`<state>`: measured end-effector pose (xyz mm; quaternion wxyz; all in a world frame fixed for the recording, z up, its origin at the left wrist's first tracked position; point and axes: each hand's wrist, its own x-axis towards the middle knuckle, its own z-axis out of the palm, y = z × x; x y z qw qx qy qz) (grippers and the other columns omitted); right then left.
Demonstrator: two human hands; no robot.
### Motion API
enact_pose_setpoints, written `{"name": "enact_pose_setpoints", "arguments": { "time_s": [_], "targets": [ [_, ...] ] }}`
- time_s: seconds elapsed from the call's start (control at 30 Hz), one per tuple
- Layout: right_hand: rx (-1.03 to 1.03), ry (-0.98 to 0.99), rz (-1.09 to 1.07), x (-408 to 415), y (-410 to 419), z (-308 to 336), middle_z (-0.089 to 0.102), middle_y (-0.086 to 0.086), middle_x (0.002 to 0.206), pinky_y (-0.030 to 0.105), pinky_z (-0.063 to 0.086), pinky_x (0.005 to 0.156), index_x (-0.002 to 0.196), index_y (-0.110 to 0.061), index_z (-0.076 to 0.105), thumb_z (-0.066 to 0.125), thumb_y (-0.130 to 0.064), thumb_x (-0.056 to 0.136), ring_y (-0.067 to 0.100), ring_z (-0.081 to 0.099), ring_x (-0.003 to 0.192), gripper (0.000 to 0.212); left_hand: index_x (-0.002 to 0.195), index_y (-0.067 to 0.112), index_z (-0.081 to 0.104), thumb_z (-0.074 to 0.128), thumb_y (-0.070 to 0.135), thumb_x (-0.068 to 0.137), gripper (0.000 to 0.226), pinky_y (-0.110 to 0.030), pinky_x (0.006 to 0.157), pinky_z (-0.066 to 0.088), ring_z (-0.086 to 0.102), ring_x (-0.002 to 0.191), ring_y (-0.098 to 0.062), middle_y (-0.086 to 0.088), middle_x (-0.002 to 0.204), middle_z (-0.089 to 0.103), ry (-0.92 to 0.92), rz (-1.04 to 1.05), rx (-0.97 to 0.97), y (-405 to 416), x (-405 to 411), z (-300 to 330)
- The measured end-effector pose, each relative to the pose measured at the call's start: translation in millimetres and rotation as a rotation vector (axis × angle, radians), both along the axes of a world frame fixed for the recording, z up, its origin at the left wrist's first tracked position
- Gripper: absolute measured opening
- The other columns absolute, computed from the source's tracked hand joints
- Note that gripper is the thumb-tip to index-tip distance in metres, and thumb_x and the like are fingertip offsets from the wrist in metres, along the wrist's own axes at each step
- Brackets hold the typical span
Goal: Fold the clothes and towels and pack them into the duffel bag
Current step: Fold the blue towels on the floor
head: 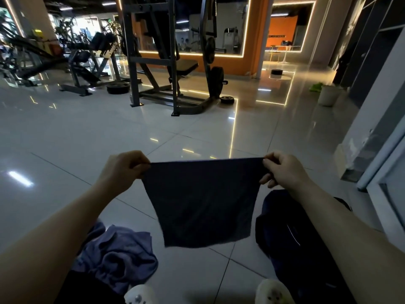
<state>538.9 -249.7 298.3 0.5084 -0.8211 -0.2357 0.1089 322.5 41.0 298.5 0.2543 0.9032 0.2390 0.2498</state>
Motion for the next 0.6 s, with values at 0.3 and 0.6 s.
{"name": "enact_pose_setpoints", "arguments": {
  "time_s": [0.3, 0.6],
  "targets": [
    [-0.365, -0.252, 0.171, -16.9, -13.5, -2.6, 0.063, 0.005, 0.072, 0.026, 0.05, 0.048, 0.096, -0.013, 0.058, 0.047, -0.014, 0.099, 0.014, 0.067, 0.056, 0.011, 0.079, 0.013, 0.068, 0.07, 0.004, 0.083, 0.01, -0.027, 0.07, 0.054, 0.068, 0.068, -0.016, -0.004, 0.075, 0.07, 0.077, -0.041, -0.089, 5.6, -19.5, -6.2],
    [-0.576, 0.012, 0.408, -25.8, -33.8, -6.3, 0.065, 0.004, 0.075, 0.018, 0.047, 0.051, 0.099, -0.016, 0.058, 0.048, -0.016, 0.1, 0.006, 0.065, 0.055, 0.01, 0.077, 0.014, 0.067, 0.068, 0.002, 0.084, 0.014, -0.024, 0.064, 0.057, 0.067, 0.063, -0.012, 0.004, 0.064, 0.07, 0.363, -0.156, -0.32, 1.3, -46.7, -31.2]
  ]
}}
